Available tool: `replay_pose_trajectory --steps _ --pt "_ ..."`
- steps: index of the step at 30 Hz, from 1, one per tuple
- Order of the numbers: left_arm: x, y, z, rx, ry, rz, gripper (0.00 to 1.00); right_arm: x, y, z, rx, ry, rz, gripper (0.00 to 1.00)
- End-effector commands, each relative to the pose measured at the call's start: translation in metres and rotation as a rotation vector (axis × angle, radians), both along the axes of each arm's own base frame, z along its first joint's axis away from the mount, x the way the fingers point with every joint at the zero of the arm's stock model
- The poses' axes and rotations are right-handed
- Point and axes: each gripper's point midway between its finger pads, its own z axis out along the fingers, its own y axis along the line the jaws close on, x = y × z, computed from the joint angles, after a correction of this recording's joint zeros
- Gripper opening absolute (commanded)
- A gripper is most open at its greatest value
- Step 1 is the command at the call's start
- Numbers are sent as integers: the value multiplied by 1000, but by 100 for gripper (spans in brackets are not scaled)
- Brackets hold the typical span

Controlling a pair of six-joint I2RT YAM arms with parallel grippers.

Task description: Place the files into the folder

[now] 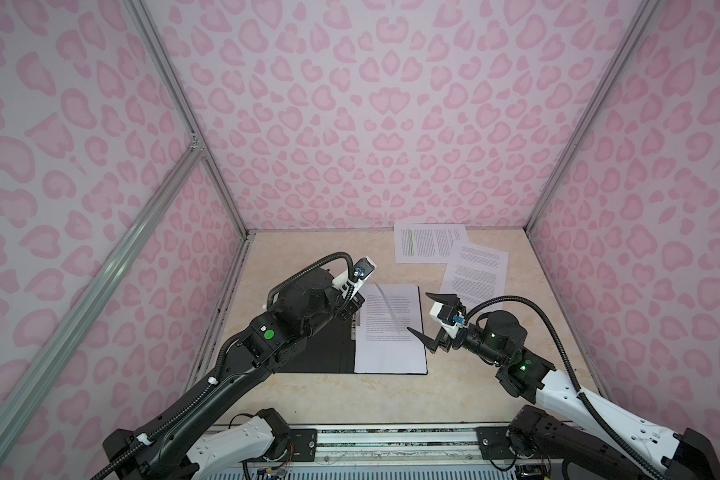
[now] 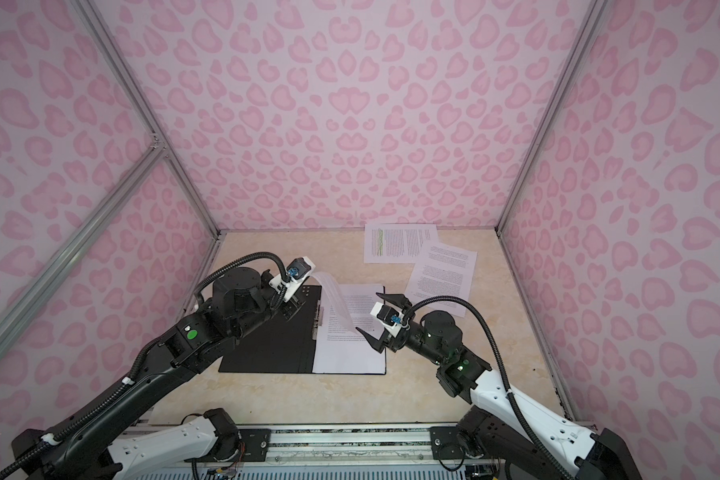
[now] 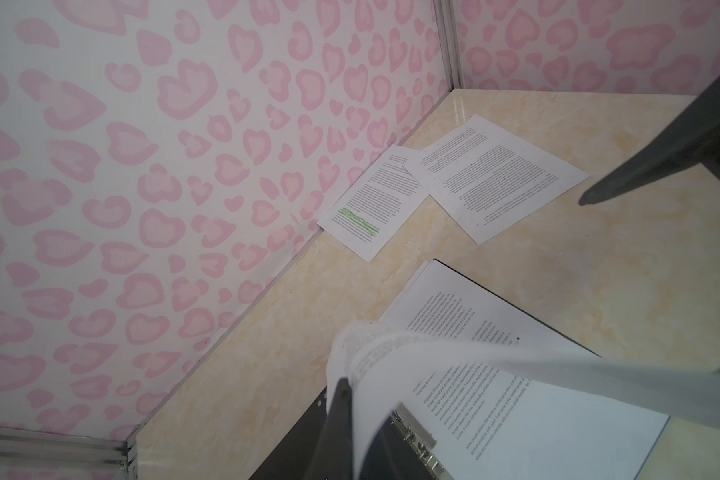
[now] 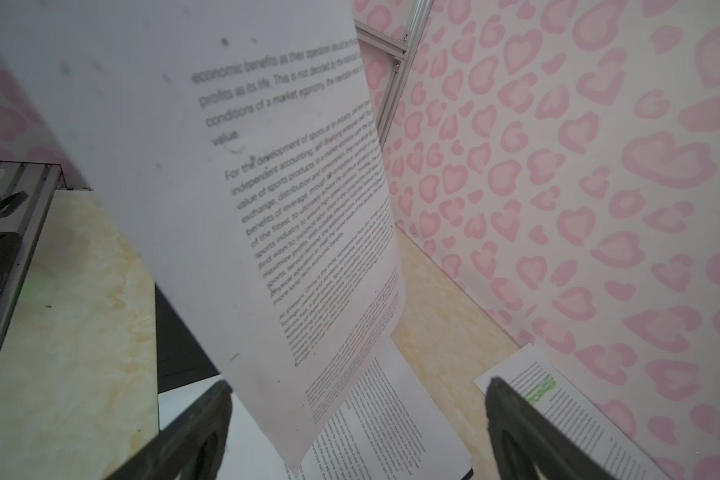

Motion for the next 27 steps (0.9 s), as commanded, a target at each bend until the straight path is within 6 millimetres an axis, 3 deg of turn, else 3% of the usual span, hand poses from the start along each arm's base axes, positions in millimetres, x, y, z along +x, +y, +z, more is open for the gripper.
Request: replay_pose_trajectory --steps 1,8,14,18,27 --pt "6 1 7 -44 16 19 4 -7 4 -5 -5 0 23 97" --pt "6 -1 6 -63 38 2 4 -6 25 -15 -2 11 56 97" --pt "2 -4 7 -76 45 -23 4 21 35 -18 9 -5 -22 90" --pt "0 -4 8 -78 44 -30 4 36 40 -20 6 -11 -65 81" --pt "1 1 8 -67 35 -11 4 39 40 -20 7 -10 -79 57"
